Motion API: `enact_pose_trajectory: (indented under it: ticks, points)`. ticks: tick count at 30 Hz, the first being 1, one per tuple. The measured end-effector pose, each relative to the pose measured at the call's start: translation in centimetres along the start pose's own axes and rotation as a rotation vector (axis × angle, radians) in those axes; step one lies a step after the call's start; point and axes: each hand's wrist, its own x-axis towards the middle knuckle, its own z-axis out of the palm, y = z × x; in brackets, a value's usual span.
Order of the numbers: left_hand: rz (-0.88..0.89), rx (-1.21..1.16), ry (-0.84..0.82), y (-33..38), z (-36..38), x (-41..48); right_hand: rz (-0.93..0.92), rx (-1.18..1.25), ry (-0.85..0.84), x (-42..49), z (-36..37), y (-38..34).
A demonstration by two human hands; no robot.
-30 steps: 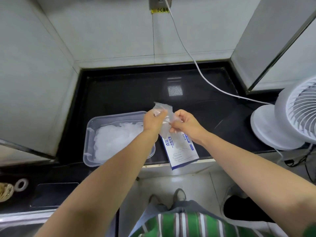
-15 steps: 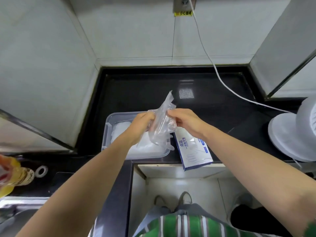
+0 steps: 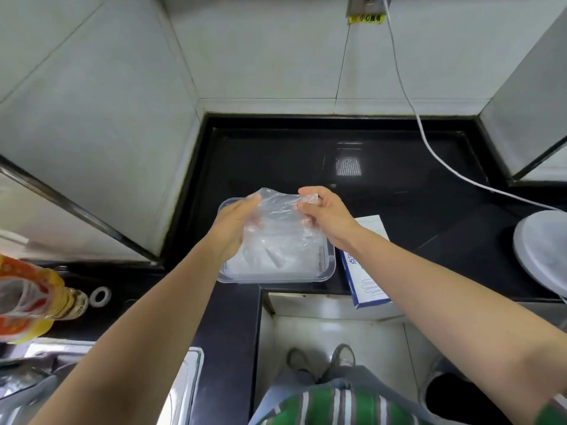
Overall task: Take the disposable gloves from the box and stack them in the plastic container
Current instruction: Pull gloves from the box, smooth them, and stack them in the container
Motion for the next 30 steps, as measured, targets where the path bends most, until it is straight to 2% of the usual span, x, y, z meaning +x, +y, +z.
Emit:
enact_pose_trajectory:
  ticks: [1, 3, 4, 6, 9, 12, 15, 17, 21, 24, 27, 28, 30]
  points:
    - [-0.094, -0.098, -0.075, 0.1, -0.6, -0.2, -0.007, -0.009, 0.027, 0.1, 0.4, 0.1]
    - [-0.242, -0.103, -0.204, 0.0, -1.5, -0.4, -0.038, -0.061, 0.086, 0.2, 1.0, 0.2]
    - [-0.279, -0.086, -0.213, -0.2, -1.8, -0.4, -0.058, -0.105, 0.118, 0.2, 1.3, 0.2]
    - [-0.281, -0.162, -0.103, -0.6, -2.0, -0.1, -0.078, -0.184, 0.159, 0.2, 1.6, 0.3]
    - [-0.194, -0.266, 0.113, -1.1, -2.2, 0.9, -0.114, -0.281, 0.165, 0.0, 1.7, 0.8]
    - [-0.173, -0.23, 0.094, -1.3, -2.1, 1.1, -0.17, -0.354, 0.201, 0.0, 1.9, 1.8]
    - [-0.311, 0.039, -0.089, -1.1, -1.1, 0.4, -0.202, -0.417, 0.213, 0.1, 2.1, 2.6]
    - [-0.264, 0.128, -0.015, -1.3, -0.5, 0.4, -0.202, -0.477, 0.211, 0.1, 2.1, 2.9]
    - [-0.15, 0.024, 0.163, -1.8, 0.5, 1.2, -0.206, -0.614, 0.227, 0.4, 2.2, 3.1]
    - [-0.014, 0.422, 0.279, -2.6, 0.5, 1.8, -0.211, -0.709, 0.213, 0.6, 2.1, 3.1]
    - [0.15, 0.819, 0.247, -3.3, 0.3, 1.9, -0.188, -0.797, 0.21, 0.9, 1.9, 3.2]
    - [0.155, 0.895, 0.244, -3.6, 0.3, 2.0, -0.212, -0.828, 0.233, 1.0, 1.9, 3.2]
    - [0.109, 0.99, 0.245, -4.3, 0.4, 2.3, -0.391, -0.915, 0.314, 1.0, 2.0, 2.9]
